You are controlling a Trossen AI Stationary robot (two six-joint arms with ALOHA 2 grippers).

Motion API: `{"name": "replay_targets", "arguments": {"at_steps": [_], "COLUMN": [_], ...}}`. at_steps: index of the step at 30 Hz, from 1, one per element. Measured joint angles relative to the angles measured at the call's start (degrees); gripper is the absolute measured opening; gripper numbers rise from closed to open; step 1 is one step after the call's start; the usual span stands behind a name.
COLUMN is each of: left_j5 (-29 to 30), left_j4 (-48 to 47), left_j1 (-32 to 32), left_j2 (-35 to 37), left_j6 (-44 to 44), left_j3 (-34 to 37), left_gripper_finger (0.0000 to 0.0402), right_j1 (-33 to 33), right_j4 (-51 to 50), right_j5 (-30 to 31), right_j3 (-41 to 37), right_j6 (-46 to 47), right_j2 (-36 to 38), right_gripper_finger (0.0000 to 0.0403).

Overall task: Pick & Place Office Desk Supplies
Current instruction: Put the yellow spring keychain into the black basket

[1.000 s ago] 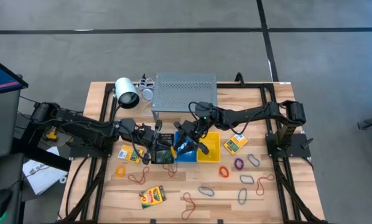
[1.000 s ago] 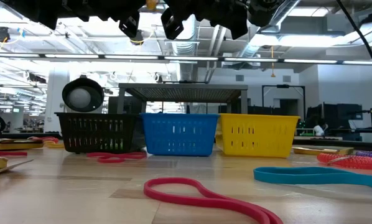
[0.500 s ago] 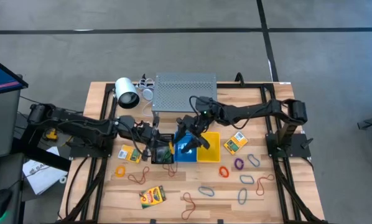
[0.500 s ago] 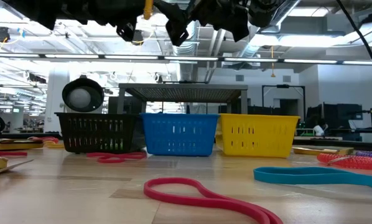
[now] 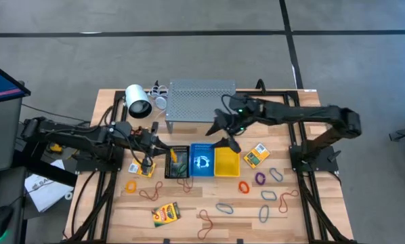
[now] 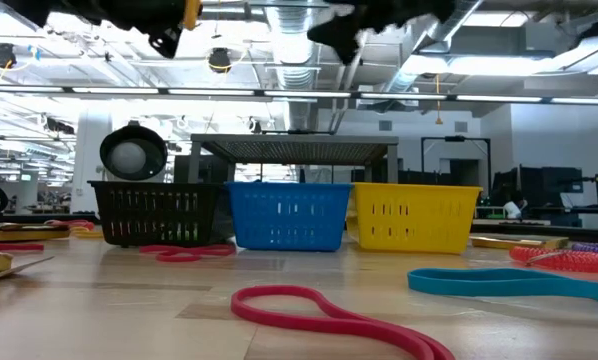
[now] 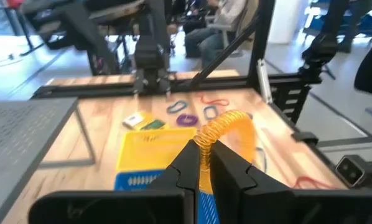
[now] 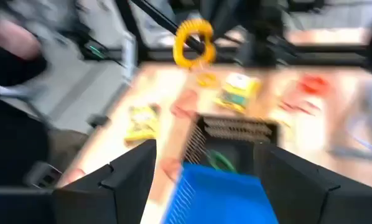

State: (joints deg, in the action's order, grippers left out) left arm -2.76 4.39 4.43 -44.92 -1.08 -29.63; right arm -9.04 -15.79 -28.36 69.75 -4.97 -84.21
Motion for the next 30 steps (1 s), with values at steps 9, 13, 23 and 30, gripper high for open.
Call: {"name": "replay_targets", "arguments": {"at_steps": [9,13,23,30], "left_j5": [1.07,2.20,2.98,4.62], "left_j4": [-5.70,-5.94,-3.03,5.37], "left_j1": [0.00,0.00,0.00,0.00], "left_j2": [7.74,10.25,14.95,15.62], "left_j6": [0.01,0.32,3.37,6.36], "left_j3": [0.60,2.70,8.20,15.02], "left_gripper_finger": [0.0015,0.0014,0.0016,0.0016], "right_j1": [0.71,-0.63,-0.67,1.33], "right_j4": [-1.40,5.81,23.76,27.18], "right_j5": [5.92,6.16,5.98,5.96], "right_j3": [-10.08,-19.59,-39.29,-44.35], "right_j6": [-2.45,0.18,8.11,9.51], "right_j2": [15.87,24.53,41.43,44.17], "right_gripper_finger": [0.0265,0.0265,0.0265,0.0265]}}
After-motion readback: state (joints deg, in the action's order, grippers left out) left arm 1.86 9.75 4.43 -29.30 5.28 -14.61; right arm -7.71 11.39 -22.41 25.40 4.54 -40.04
